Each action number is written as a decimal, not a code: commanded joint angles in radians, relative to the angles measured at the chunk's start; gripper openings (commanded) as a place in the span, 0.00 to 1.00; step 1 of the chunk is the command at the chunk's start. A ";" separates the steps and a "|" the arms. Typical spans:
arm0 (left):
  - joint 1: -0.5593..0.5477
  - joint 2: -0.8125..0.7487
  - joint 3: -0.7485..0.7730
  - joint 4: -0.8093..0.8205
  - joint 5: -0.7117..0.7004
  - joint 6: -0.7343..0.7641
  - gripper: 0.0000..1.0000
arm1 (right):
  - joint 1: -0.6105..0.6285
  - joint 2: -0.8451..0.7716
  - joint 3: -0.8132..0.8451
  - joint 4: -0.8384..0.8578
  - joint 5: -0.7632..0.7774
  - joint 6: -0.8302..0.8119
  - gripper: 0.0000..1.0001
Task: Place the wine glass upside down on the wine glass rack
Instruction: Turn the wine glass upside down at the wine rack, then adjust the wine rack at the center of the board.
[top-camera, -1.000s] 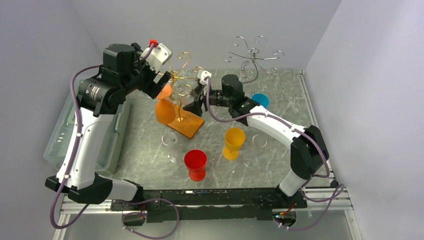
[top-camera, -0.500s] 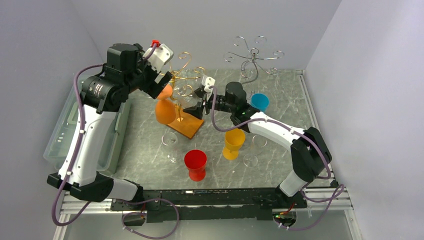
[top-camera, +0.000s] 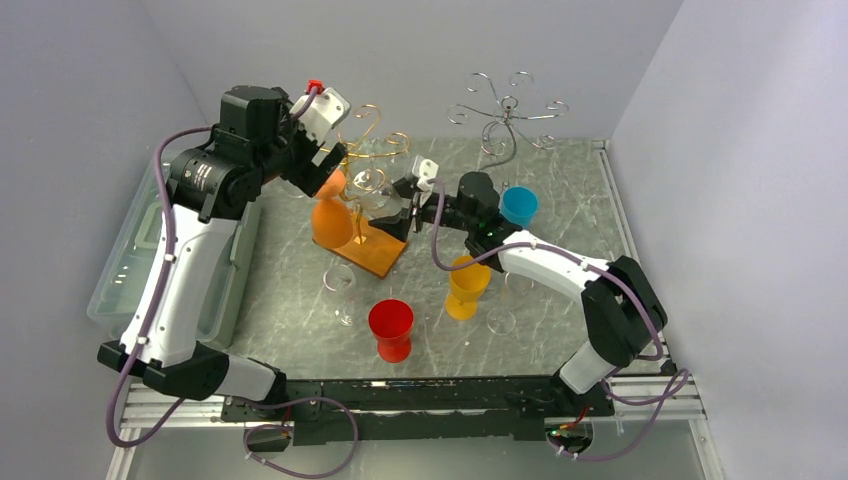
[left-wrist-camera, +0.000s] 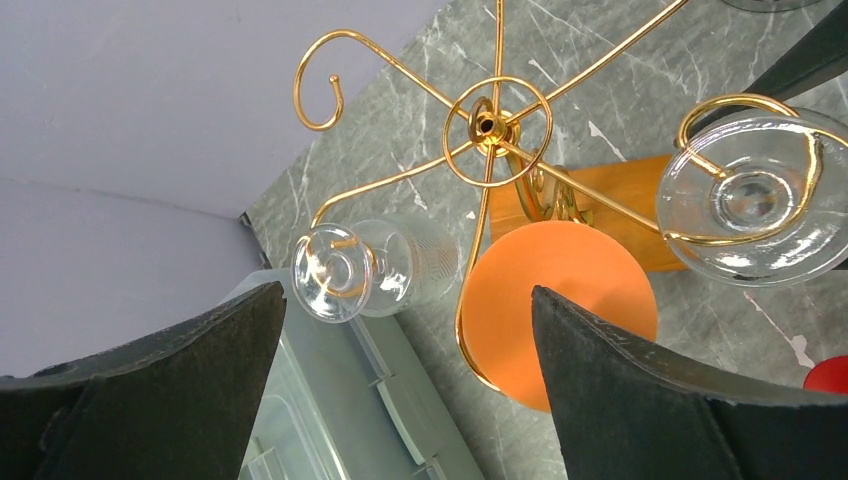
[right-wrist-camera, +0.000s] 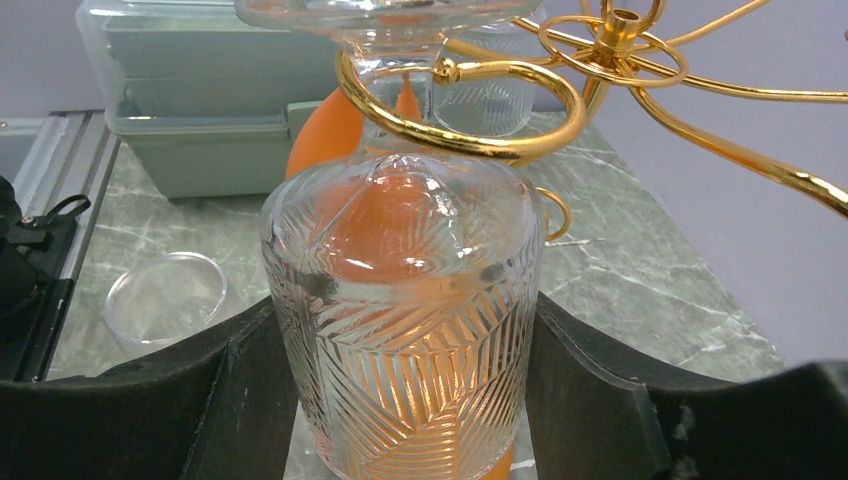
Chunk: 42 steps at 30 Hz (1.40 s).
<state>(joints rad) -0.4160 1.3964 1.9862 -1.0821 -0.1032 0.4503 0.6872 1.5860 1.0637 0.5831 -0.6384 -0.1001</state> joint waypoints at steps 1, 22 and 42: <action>-0.003 0.009 0.006 0.018 -0.009 -0.006 0.99 | -0.017 -0.036 -0.011 0.175 0.019 0.062 0.00; -0.003 -0.013 -0.033 0.045 0.002 -0.003 1.00 | -0.041 0.026 -0.053 0.235 0.038 0.231 0.93; -0.003 0.010 -0.029 0.092 0.024 -0.013 0.99 | -0.041 -0.312 -0.035 -0.286 0.211 0.109 1.00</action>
<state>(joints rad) -0.4160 1.4109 1.9522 -1.0554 -0.0994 0.4492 0.6495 1.4067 0.9600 0.5198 -0.5144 0.0399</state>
